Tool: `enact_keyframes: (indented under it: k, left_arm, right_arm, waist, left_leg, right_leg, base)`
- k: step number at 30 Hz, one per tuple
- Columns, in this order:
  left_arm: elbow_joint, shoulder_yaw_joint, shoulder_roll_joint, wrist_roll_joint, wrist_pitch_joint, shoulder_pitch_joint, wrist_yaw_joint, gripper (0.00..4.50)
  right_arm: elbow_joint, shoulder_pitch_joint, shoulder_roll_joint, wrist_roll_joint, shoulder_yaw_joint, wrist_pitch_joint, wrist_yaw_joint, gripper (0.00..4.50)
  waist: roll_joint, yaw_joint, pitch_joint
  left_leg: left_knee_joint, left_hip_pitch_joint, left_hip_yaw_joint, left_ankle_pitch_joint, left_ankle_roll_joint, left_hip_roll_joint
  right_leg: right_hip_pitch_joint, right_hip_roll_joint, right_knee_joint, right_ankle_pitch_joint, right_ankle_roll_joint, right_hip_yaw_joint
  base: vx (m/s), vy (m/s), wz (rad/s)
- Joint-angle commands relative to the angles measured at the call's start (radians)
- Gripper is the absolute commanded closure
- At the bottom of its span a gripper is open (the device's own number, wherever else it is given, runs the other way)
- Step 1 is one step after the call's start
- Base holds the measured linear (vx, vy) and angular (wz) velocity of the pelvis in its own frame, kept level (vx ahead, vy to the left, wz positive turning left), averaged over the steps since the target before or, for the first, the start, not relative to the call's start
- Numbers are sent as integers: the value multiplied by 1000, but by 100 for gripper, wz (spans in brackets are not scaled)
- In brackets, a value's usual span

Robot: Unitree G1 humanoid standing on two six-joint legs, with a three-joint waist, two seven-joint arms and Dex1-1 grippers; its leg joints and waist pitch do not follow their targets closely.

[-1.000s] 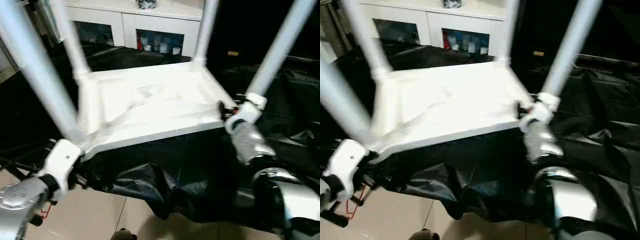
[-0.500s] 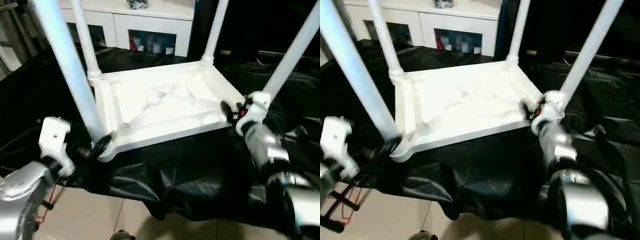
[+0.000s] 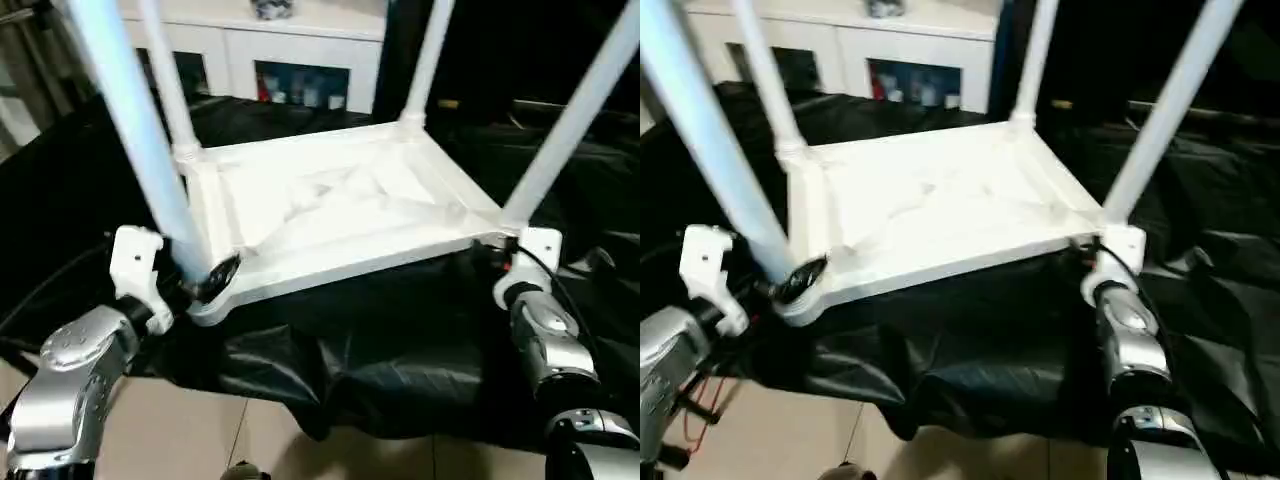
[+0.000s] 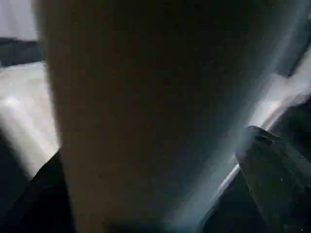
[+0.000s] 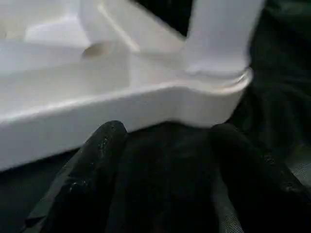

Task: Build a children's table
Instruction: Rotate table base

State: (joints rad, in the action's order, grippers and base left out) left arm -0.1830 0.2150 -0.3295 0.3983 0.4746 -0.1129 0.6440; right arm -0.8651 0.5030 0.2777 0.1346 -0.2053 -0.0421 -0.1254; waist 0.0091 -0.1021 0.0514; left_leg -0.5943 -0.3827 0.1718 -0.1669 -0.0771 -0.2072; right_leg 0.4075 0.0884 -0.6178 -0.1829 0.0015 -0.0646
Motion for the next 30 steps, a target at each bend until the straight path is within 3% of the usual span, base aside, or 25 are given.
enact_keyframes:
  k: [1, 5, 6, 8, 10, 12, 18, 22, 24, 25, 27, 28, 30]
  left_arm:
    - [-40, -15, -6, 68, 30, -1, 73, 4]
    - [-89, -42, -51, 137, 94, 32, 166, 4]
    - [-126, -57, -82, 189, 144, 60, 221, 4]
    - [-141, -64, -96, 214, 165, 73, 244, 4]
    - [-172, -81, -139, 274, 220, 100, 298, 4]
    - [-188, -97, -154, 292, 239, 109, 321, 4]
    - [-219, -174, -102, 316, 260, 67, 302, 4]
    - [-207, -244, -35, 345, 285, -7, 285, 4]
    - [-194, -258, -15, 342, 282, -26, 278, 4]
    - [-142, -296, 25, 288, 252, -74, 256, 4]
    - [-60, -340, 74, 199, 211, -138, 204, 4]
    - [13, -359, 101, 136, 163, -185, 173, 4]
    - [80, -371, 121, 83, 117, -227, 145, 4]
  right_arm:
    - [17, 15, -10, -18, 23, 32, 0, 131]
    - [-46, 66, -21, -37, 60, 42, -63, 131]
    - [-95, 101, -30, -58, 84, 43, -95, 131]
    - [-113, 116, -34, -67, 94, 44, -105, 131]
    - [-142, 153, -49, -83, 116, 48, -114, 131]
    - [-159, 181, -70, -84, 125, 54, -127, 131]
    - [-199, 242, -152, -108, 174, 44, -174, 131]
    - [-238, 273, -202, -126, 203, 35, -213, 131]
    - [-247, 279, -208, -128, 205, 33, -216, 131]
    - [-259, 286, -214, -133, 206, 28, -204, 131]
    - [-276, 295, -220, -142, 205, 22, -184, 131]
    - [-284, 299, -219, -145, 202, 20, -169, 131]
    - [-290, 302, -216, -147, 199, 18, -156, 131]
  waist:
    - [5, -4, -68]
    - [7, 0, -67]
    - [-1, 1, -66]
    - [4, 4, -65]
    - [-7, 10, -64]
    - [-9, 11, -62]
    - [-12, 14, -58]
    - [-17, 15, -58]
    - [-16, 12, -59]
    - [-24, 12, -60]
    - [-25, 8, -60]
    - [-20, 7, -61]
    - [-26, 6, -62]
  left_leg:
    - [72, 15, 2, -275, -7, -7]
    - [72, 15, 2, -276, 0, -8]
    - [73, 16, 5, -280, 1, -9]
    - [73, 16, 4, -281, -3, -9]
    - [74, 14, 5, -276, 2, -9]
    - [75, 13, 4, -272, 2, -9]
    - [79, 16, 3, -302, -18, -12]
    - [79, 18, 4, -306, -30, -13]
    - [78, 19, 4, -296, -32, -12]
    - [77, 17, 5, -279, -27, -11]
    - [77, 18, 6, -266, -26, -12]
    - [76, 20, 6, -265, -30, -12]
    - [77, 18, 4, -272, -31, -11]
  right_leg:
    - [-43, 34, 66, -163, -193, 32]
    - [-44, 34, 61, -155, -204, 31]
    - [-42, 32, 64, -162, -206, 32]
    - [-43, 34, 62, -172, -213, 32]
    - [-45, 34, 62, -176, -215, 33]
    - [-45, 36, 59, -197, -210, 33]
    - [-42, 40, 63, -258, -188, 38]
    - [-41, 38, 62, -243, -189, 40]
    - [-42, 39, 61, -230, -190, 40]
    - [-44, 38, 60, -217, -188, 41]
    - [-44, 39, 63, -212, -181, 42]
    - [-43, 40, 62, -210, -179, 43]
    - [-47, 43, 67, -233, -156, 43]
  base:
    - [0, 0, 0]
    - [0, 0, 0]
    - [0, 0, 0]
    - [0, 0, 0]
    - [0, 0, 0]
    - [0, 0, 0]
    - [0, 0, 0]
    - [0, 0, 0]
    - [0, 0, 0]
    - [0, 0, 0]
    - [0, 0, 0]
    - [0, 0, 0]
    - [0, 0, 0]
